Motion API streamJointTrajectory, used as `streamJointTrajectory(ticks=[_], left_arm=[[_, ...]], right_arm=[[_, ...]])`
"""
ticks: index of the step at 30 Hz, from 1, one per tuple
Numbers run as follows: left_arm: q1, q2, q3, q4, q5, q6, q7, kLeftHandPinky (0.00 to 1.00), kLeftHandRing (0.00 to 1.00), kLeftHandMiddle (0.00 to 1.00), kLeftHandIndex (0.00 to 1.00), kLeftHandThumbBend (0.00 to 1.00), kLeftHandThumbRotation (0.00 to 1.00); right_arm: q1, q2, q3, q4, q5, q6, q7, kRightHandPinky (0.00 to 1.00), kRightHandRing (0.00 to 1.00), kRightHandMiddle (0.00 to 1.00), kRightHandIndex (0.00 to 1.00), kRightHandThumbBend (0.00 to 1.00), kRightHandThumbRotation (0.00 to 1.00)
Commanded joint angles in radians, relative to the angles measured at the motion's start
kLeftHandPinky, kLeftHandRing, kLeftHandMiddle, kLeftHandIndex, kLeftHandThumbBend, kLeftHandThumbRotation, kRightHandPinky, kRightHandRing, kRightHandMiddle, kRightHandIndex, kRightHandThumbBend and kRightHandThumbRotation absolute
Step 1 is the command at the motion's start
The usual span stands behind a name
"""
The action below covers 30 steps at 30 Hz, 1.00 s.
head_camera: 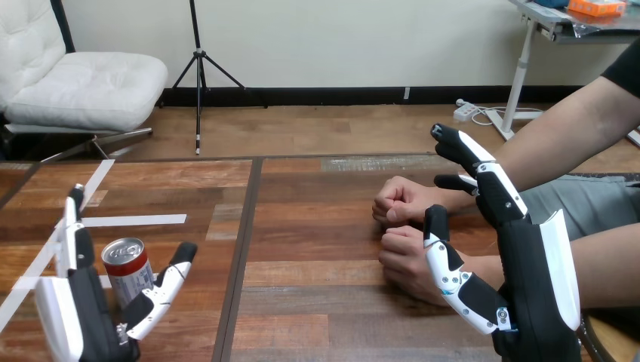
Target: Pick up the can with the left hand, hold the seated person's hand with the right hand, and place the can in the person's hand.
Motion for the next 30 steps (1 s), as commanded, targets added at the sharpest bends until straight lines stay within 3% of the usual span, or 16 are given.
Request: streamJointTrajectory(ticks=[1, 13, 30], left_arm=[[-0.076, 0.029, -0.032, 0.036, 0.004, 0.003, 0.010, 0.86, 0.91, 0.92, 0.93, 0.85, 0.40], [-0.112, 0.040, -0.052, 0.128, -0.040, 0.019, -0.002, 0.81, 0.89, 0.91, 0.92, 0.87, 0.39], [-0.147, 0.055, -0.078, 0.223, -0.031, 0.051, 0.052, 0.75, 0.86, 0.90, 0.91, 0.86, 0.39]], right_arm=[[-0.045, 0.001, -0.005, -0.027, 0.016, 0.003, 0.005, 0.73, 0.85, 0.88, 0.85, 0.09, 0.00], [-0.043, 0.000, -0.005, -0.022, 0.025, -0.005, 0.010, 0.73, 0.86, 0.88, 0.85, 0.10, 0.00], [-0.039, -0.003, -0.014, -0.028, 0.013, 0.001, 0.015, 0.74, 0.86, 0.87, 0.84, 0.11, 0.00]])
